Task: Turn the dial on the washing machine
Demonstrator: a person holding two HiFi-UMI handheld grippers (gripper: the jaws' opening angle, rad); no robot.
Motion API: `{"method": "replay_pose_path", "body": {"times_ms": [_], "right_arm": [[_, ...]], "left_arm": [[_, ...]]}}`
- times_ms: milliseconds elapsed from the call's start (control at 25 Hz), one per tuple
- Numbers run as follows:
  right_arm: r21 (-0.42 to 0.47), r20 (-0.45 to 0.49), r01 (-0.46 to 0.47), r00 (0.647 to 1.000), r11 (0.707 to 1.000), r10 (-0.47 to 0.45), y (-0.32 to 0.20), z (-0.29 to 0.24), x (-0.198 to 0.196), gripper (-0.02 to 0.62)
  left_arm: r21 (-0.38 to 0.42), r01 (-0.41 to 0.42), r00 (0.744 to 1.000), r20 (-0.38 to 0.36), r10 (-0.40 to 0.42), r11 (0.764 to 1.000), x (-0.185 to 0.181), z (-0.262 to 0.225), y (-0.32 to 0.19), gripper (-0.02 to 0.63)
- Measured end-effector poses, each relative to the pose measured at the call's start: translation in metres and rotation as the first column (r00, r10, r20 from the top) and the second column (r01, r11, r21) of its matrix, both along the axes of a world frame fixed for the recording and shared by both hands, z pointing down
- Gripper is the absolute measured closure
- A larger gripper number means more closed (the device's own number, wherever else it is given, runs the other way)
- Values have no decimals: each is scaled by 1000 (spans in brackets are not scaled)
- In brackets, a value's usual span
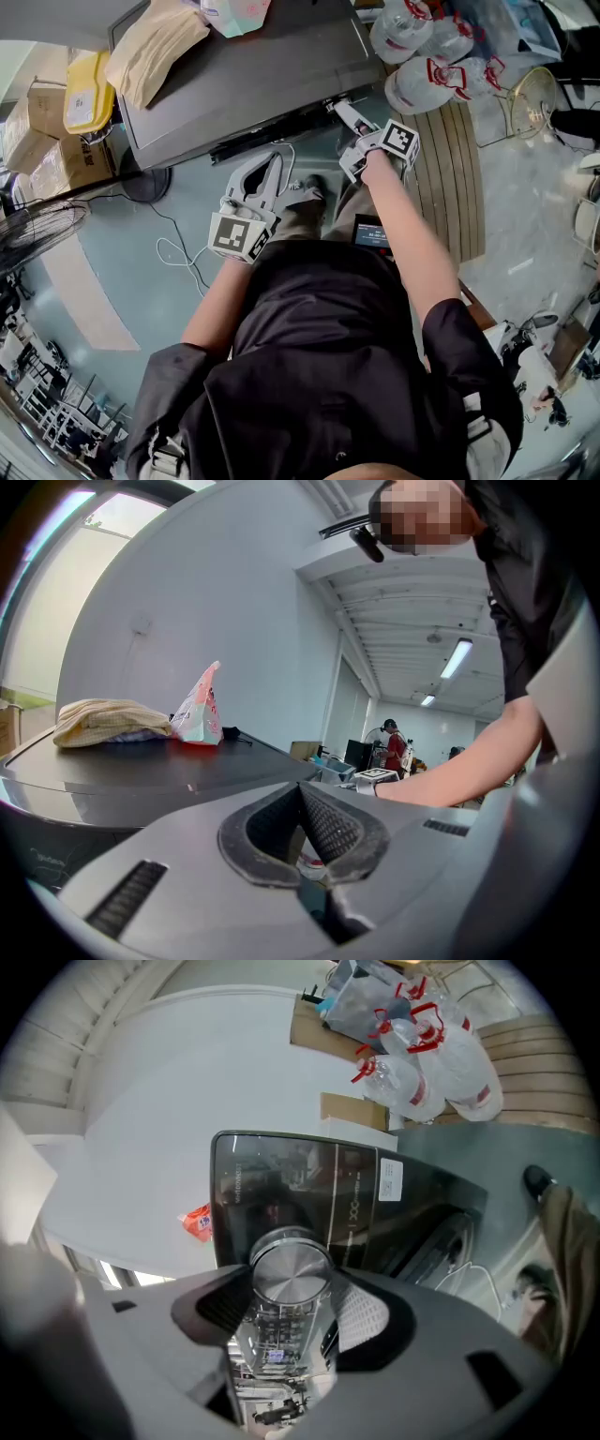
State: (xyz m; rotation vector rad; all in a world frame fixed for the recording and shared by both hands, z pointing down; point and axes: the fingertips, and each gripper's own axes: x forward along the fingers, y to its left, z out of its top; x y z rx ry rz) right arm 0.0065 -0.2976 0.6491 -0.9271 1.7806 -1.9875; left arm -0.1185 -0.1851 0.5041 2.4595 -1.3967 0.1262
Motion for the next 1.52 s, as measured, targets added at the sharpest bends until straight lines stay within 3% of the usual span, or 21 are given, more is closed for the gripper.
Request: {"method": "replay_pose_path", "body": {"times_ms": [600, 880, 1520], "right_arm": [[-87, 134, -80, 987, 993, 91, 2, 0, 1, 333], [-143, 215, -120, 965, 982, 150, 1, 0, 1, 333], [-204, 295, -149, 933, 968, 206, 1, 1, 1, 333]], "left_arm": [[13, -14, 1000, 1, 14, 1000, 5, -6, 3, 612], [11, -20, 1000, 5, 20, 1000, 6, -7, 1, 611], [11, -6, 1000, -17, 7, 1000, 8, -12, -3, 612]]}}
